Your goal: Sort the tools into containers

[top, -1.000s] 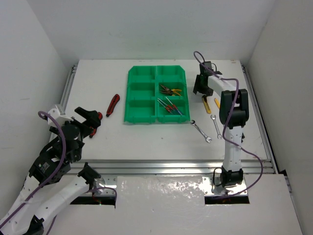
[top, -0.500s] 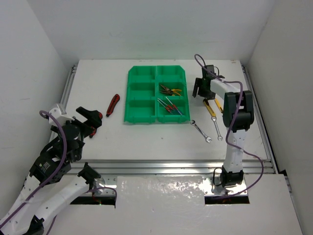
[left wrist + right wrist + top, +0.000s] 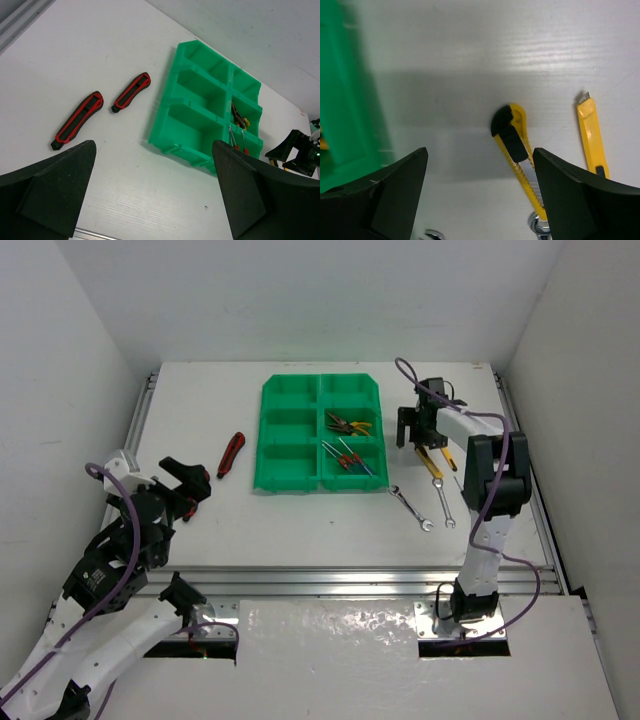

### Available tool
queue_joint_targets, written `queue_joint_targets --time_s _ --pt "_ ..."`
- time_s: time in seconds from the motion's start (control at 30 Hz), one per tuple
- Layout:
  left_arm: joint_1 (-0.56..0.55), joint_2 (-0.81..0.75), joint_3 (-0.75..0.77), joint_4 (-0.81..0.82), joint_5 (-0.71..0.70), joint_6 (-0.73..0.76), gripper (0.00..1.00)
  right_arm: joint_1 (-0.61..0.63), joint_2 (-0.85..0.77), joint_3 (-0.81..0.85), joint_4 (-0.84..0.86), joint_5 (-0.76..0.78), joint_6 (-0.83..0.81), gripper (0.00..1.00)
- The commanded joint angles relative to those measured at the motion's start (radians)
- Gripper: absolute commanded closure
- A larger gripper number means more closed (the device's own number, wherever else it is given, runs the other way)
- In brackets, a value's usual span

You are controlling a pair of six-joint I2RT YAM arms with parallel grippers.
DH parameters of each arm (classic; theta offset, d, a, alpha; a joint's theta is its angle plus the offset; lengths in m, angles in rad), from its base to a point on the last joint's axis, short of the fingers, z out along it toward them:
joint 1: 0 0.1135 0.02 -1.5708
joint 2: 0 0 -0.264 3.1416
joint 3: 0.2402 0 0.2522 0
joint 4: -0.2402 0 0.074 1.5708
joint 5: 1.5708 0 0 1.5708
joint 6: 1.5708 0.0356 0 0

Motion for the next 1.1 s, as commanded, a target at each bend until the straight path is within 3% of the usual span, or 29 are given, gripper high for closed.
queue_joint_targets --time_s 0.0,0.1,0.17,0.2,0.3,0.33,0.47,0.63,0.8,0.93,1.07 --pt "0.01 0.009 -0.003 0.049 0.015 0.022 0.0 -0.012 -0.016 -0.031 0.012 0.03 -0.119 0.14" --pt "0.011 0.014 -0.005 0.054 0.026 0.028 0.0 -0.02 0.022 -0.018 -0.001 0.012 -0.173 0.18" --pt "0.011 0.018 -0.003 0.055 0.031 0.028 0.0 -0.026 0.061 -0.006 -0.019 -0.002 -0.199 0.26" --pt "0.011 0.02 -0.005 0.057 0.032 0.029 0.0 -0.03 0.076 0.015 -0.034 -0.004 -0.203 0.38" --pt "0.011 0.022 -0.008 0.058 0.035 0.032 0.0 -0.044 0.143 0.07 -0.109 -0.074 -0.206 0.6" --pt "0.013 0.028 -0.01 0.061 0.037 0.034 0.0 -0.044 0.171 0.084 -0.128 -0.08 -0.206 0.78" --pt "0.011 0.078 -0.01 0.066 0.06 0.049 0.0 -0.044 0.18 0.1 -0.133 -0.126 -0.202 0.94" --pt "0.013 0.195 0.001 0.08 0.129 0.069 0.0 -0.017 0.061 0.091 -0.023 -0.096 -0.187 1.0" --pt "0.017 0.265 -0.003 0.101 0.172 0.097 0.0 0.072 -0.041 0.158 0.108 -0.213 -0.31 1.0" --pt "0.024 0.34 -0.007 0.107 0.216 0.12 0.0 0.178 0.101 0.362 0.196 -0.252 -0.522 1.0" --pt "0.024 0.393 -0.008 0.106 0.233 0.124 0.0 0.189 0.321 0.743 0.089 -0.275 -0.547 0.99"
